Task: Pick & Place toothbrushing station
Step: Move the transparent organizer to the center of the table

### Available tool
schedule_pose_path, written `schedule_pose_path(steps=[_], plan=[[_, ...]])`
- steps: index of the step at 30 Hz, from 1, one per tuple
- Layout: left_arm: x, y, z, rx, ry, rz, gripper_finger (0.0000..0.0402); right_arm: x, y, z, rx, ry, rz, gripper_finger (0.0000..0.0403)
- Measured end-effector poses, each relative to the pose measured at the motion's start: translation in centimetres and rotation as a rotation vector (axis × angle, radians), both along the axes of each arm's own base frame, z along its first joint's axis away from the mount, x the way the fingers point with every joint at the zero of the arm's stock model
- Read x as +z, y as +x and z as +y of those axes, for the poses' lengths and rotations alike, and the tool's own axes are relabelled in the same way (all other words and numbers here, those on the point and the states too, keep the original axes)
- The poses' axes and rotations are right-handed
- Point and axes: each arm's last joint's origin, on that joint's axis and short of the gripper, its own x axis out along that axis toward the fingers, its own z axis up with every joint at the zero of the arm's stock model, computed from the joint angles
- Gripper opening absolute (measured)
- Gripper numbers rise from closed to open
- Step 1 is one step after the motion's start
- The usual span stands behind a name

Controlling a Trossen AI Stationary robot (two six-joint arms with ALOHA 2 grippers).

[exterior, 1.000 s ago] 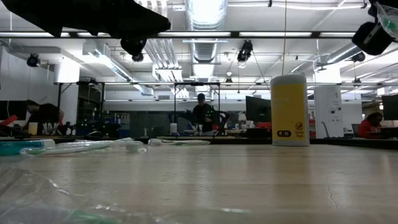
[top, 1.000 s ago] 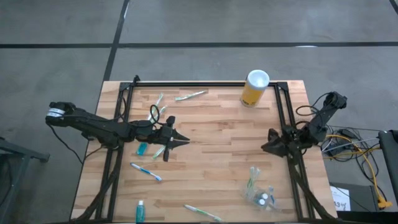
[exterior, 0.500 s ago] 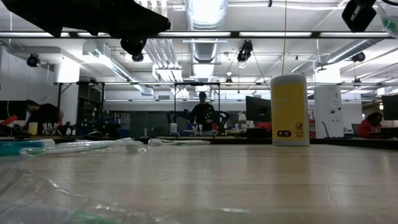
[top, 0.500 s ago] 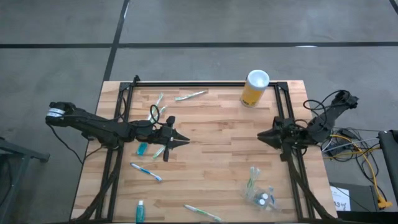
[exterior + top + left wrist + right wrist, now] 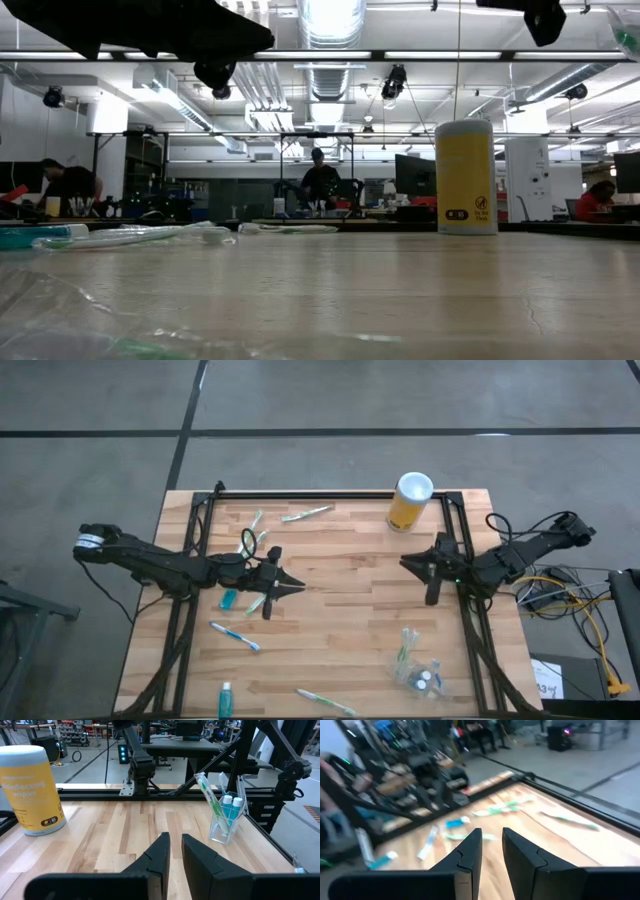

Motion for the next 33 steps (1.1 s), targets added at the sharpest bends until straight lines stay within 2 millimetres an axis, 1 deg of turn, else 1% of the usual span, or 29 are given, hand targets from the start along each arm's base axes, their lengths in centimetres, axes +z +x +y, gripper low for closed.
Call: schedule_pose_path(steps=[5,14,17,20,24,28,33], plan=[[0.0,0.0,0.0,0.000,0.000,0.000,0.0053,0.4,0.2,-0.3,-0.030,-0.002,0.083,0.0069],[0.0,0.0,0.0,0.000,0.000,0.000,0.0053,1.8,0.2,-0.7,-0.053,-0.021,0.074,0.0064],[0.0,0.0,0.0,0.000,0.000,0.000,0.0053,2.3,0.0,-0.9,-0.058,-0.020,0.075,0.0065],[0.0,0.0,0.0,0.000,0.000,0.000,0.0053,2.6,-0.5,-1.0,-0.058,-0.032,0.111,0.0064],[0.0,0.0,0.0,0.000,0.000,0.000,0.0053,3.2,-1.0,-1.2,-0.065,0.008,0.137,0.0064],[0.0,0.0,0.0,0.000,0.000,0.000,0.0053,3.8,-1.0,-1.1,-0.011,0.012,0.145,0.0065],[0.0,0.0,0.0,0.000,0.000,0.000,0.0053,4.3,-0.9,-1.0,0.005,0.018,0.139,0.0061]])
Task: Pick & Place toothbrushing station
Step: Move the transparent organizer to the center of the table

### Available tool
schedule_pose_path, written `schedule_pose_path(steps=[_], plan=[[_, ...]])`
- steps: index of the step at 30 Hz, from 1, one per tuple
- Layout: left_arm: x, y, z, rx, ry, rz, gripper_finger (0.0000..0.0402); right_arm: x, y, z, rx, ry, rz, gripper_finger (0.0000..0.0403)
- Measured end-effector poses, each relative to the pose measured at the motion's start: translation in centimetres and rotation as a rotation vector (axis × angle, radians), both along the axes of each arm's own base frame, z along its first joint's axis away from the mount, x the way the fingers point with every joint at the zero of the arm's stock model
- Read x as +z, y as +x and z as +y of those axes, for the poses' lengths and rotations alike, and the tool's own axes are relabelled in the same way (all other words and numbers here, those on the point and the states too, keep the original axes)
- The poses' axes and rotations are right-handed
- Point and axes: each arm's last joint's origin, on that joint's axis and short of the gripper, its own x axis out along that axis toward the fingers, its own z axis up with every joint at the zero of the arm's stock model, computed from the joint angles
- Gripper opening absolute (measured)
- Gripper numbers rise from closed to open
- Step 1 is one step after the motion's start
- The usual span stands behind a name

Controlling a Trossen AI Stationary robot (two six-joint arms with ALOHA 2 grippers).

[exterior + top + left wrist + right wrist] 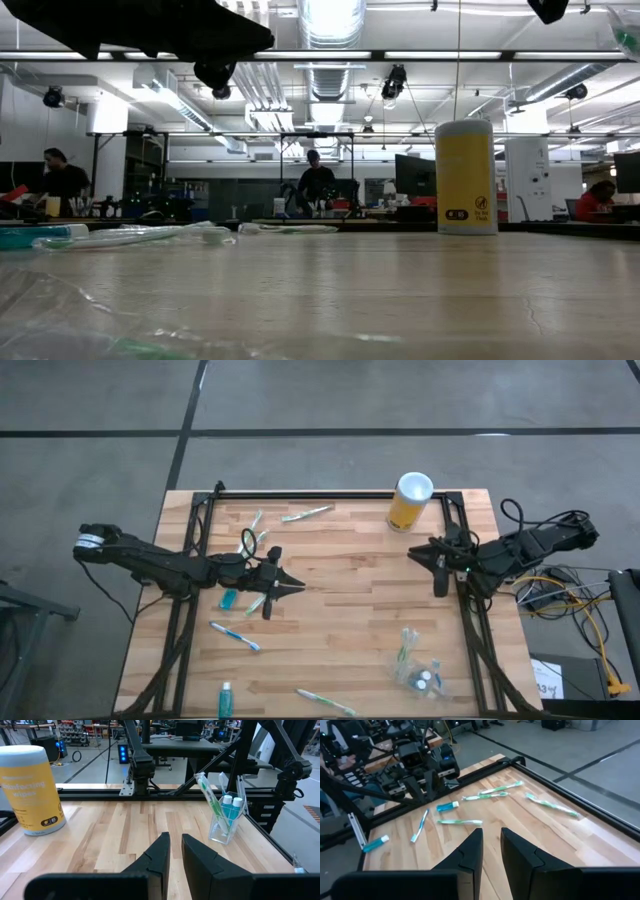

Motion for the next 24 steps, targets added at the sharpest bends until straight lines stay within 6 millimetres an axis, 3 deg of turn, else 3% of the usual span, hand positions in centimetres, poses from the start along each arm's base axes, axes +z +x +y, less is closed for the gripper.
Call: schedule_pose_path(steps=[8,24], plan=[[0.00,0.00,-0.01,0.000,0.000,0.000,0.0053,0.07,-0.05,-0.02,0.040,-0.118,0.035,0.0059],[0.00,0.00,0.00,0.000,0.000,0.000,0.0053,0.06,-0.04,0.01,0.049,-0.110,0.035,0.0056]])
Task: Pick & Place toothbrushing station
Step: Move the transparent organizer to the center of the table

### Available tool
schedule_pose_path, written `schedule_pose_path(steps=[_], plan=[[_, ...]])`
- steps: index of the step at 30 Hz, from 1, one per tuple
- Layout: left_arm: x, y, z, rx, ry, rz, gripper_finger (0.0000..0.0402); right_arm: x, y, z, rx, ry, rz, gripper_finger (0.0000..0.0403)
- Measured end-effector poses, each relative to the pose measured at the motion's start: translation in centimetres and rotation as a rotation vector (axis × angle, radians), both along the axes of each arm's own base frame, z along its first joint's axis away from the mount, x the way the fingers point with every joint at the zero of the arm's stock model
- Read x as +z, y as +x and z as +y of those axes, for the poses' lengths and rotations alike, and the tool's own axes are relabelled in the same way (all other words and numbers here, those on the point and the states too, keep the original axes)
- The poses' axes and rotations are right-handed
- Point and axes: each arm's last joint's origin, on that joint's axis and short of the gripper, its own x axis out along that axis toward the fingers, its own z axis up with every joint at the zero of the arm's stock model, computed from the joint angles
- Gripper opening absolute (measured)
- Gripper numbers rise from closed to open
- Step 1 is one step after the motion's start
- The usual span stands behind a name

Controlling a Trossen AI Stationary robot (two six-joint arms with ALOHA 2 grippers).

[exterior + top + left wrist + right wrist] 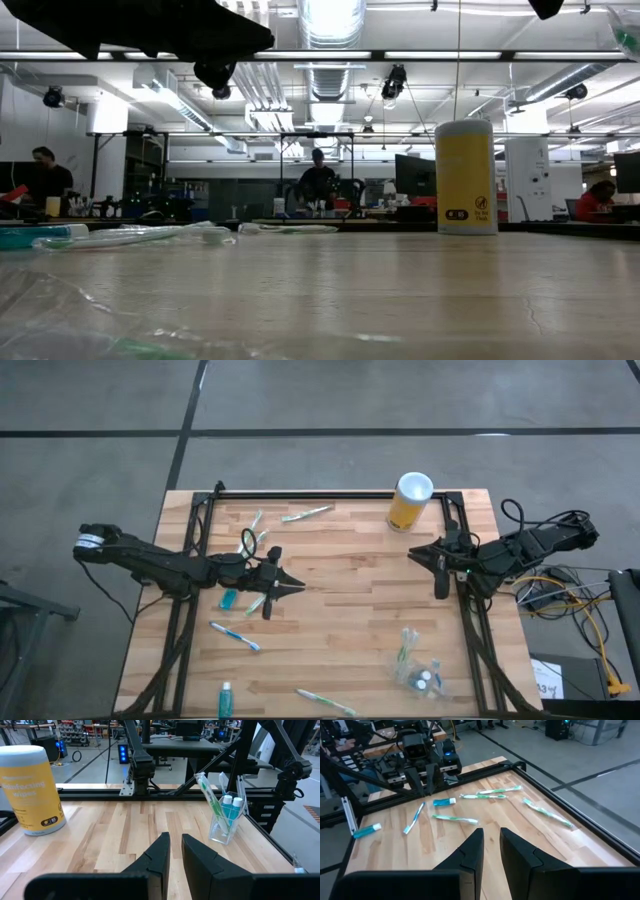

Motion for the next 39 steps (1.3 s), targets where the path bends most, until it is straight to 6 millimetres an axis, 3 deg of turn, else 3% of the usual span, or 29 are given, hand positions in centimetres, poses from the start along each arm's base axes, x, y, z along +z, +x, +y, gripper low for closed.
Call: schedule_pose_path(steps=[16,22,32,39], plan=[[0.0,0.0,0.0,0.000,0.000,0.000,0.0053,-0.1,0.3,0.1,-0.011,0.025,0.003,0.0056],[0.0,0.0,0.0,0.000,0.000,0.000,0.0053,-0.4,0.7,0.6,0.098,0.044,0.037,0.0056],[0.0,0.0,0.0,0.001,-0.006,0.001,0.0053,-0.9,4.4,2.8,0.355,-0.035,0.055,0.0056],[0.0,0.0,0.0,0.008,-0.094,0.008,0.0053,0.1,6.7,4.4,0.469,-0.077,0.145,0.0056]])
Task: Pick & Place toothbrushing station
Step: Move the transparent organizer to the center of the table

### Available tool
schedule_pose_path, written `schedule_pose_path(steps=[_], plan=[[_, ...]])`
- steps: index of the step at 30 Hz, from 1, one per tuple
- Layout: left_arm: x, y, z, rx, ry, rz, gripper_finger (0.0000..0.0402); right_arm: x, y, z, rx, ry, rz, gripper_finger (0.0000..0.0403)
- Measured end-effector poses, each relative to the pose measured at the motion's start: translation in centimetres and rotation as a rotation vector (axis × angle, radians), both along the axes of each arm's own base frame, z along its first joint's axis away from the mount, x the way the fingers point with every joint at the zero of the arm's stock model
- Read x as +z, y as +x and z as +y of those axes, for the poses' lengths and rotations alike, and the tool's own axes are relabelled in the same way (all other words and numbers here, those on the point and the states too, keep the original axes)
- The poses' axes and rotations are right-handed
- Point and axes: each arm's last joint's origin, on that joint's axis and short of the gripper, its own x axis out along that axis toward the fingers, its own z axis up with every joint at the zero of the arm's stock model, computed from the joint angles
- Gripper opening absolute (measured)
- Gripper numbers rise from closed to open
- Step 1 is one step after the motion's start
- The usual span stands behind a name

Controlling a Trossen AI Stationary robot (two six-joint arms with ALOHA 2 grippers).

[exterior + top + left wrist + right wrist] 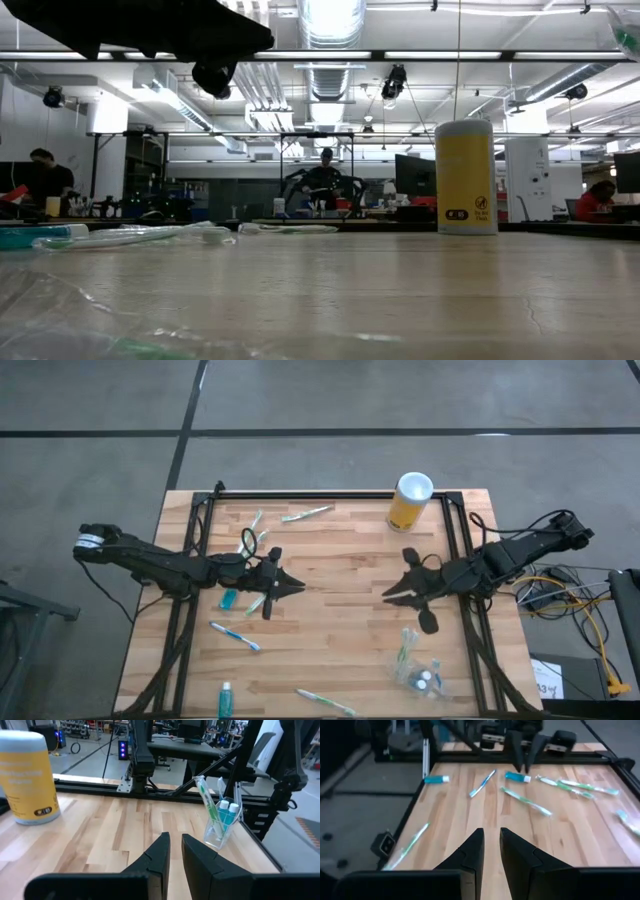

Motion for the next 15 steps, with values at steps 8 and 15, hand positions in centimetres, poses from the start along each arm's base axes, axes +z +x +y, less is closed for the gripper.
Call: schedule_pose_path(steps=[8,15], plan=[[0.0,0.0,0.0,0.001,-0.011,0.001,0.0053,1.8,1.6,1.1,-0.008,-0.054,0.218,0.0056],[0.0,0.0,0.0,0.000,-0.011,0.001,0.0053,1.3,1.1,1.0,-0.093,-0.033,0.459,0.0056]])
